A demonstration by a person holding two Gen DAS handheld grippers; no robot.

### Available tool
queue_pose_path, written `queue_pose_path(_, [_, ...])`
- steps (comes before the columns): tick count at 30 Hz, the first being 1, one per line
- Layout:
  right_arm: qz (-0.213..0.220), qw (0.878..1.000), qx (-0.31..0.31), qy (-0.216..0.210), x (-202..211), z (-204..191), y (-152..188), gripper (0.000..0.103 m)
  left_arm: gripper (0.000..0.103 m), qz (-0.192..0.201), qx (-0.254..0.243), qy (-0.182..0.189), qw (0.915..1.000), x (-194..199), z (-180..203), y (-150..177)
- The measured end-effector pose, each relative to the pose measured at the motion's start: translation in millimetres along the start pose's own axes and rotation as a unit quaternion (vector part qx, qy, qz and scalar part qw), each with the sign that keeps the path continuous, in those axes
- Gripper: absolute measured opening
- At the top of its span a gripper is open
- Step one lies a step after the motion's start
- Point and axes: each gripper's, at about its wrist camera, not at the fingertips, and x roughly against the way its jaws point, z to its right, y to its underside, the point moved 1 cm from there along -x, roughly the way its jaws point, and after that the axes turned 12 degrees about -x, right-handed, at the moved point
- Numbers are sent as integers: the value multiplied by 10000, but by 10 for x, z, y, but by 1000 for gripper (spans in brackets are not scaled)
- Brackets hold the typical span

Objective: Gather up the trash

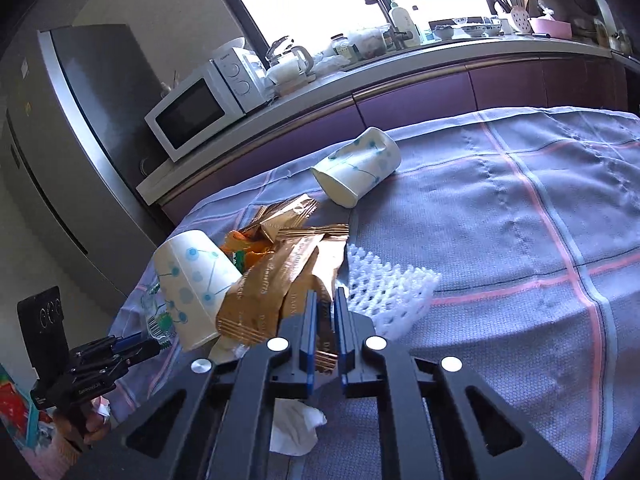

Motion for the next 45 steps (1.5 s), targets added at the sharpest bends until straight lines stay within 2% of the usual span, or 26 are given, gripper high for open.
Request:
queue_pose_path(4, [30,9998,-124,-164,43,22,-8,8,30,2,14,-5,10000,12,-14,21])
queue_pose_path(5, [24,9997,-190,-154,40,40,-14,13,30,2,23,-10,10000,17,-22,24])
queue_pose_path(6, [-51,9994,-269,-199,25,59,-16,26,30,6,31,-5,10000,19,-30,28])
queue_pose_path(8, [-124,9990,-341,-247,4,87,-9,37,30,16,41,-11,10000,23,-44,34])
queue_pose_path(12, [-283,9987,-323,-272,-71,62,24,49,30,17,64,-18,10000,28,-50,42])
queue_pose_path(14, [-354,9987,-267,-242,-111,31,37,50,30,8,72,-18,10000,23,-50,45])
queue_pose_path(16, [-394,9987,-209,-248,-132,7,50,38,30,10,79,-17,10000,25,-56,54])
queue_pose_path(17, [-420,9986,-185,-253,-139,1,55,20,30,11,84,-18,10000,25,-58,56])
queue_pose_path(18, [-453,9985,-168,-270,-146,1,63,5,30,9,88,-29,10000,28,-58,61])
queue_pose_path(19, [-452,9985,-155,-250,-148,1,71,2,30,8,95,-31,9999,32,-64,62])
queue_pose_path(25, [-326,9987,-112,-385,-66,-33,63,2,30,36,136,-67,9999,73,-115,91])
queue_pose_path(28, [-251,9989,19,-389,-16,-111,62,8,30,61,162,-112,9998,107,-150,107])
queue_pose_path(30, [-240,9989,179,-365,-8,-200,74,32,30,81,187,-135,9997,135,-178,118])
queue_pose_path(32, [-152,9985,432,-285,5,-325,102,38,30,111,214,-173,9996,168,-201,130])
queue_pose_path(39, [-477,9896,931,-988,-149,-889,288,37,30,201,328,-297,9988,295,-302,182])
queue_pose_path(43, [-731,9859,1052,-1076,-386,-1135,389,37,30,255,337,-446,9981,411,-345,223])
queue_pose_path(44, [-803,9853,1047,-1086,-441,-1167,404,36,30,269,345,-482,9979,444,-361,236])
queue_pose_path(45, [-870,9850,1013,-1097,-490,-1187,413,27,30,280,356,-511,9977,474,-378,255])
